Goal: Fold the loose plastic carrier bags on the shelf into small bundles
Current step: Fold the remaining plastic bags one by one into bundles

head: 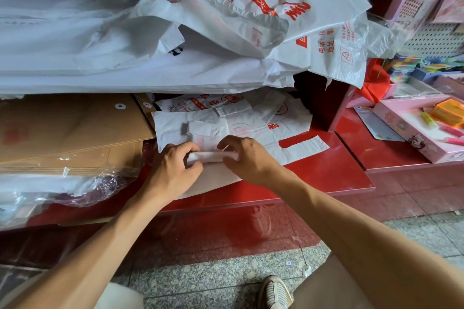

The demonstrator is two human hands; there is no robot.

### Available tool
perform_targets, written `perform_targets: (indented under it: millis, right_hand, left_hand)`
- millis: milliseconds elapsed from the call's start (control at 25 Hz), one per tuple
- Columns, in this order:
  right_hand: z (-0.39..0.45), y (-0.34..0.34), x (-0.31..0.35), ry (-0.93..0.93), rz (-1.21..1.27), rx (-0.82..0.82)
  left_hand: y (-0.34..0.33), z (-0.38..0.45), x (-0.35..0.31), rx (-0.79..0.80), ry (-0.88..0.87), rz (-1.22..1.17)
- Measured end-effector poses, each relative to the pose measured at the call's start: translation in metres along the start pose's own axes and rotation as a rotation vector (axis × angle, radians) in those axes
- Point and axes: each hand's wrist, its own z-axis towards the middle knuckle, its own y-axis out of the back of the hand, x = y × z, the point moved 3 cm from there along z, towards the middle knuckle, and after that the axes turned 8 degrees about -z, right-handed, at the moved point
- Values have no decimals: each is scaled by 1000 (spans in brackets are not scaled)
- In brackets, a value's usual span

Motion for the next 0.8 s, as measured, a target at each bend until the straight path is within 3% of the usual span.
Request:
perform_targets:
  millis: [120,200,360,480,600,680,800]
  right_hand:
    - [3,5,-12,-160,167,-26]
    - [3,2,-14,-187,103,9]
    - [4,-2,-6,-9,-186,12]
    - [1,-1,-2,93,-121,160]
    - [-4,1,2,120,-111,270]
    - [-6,2,6,147,-132,267]
    - [-7,2,10,180,-218,234]
  left_hand:
    - [-1,1,0,49,110,-63]
    - [-4,2,6,76,130,-72]
    - [-9,2,12,120,-33,94]
    - [-12,2,7,170,-134,145]
    - [-16,1,5,351,-36,144]
    - [-19,0,6,469,42,17]
    - [-19,0,5,501,64,-130]
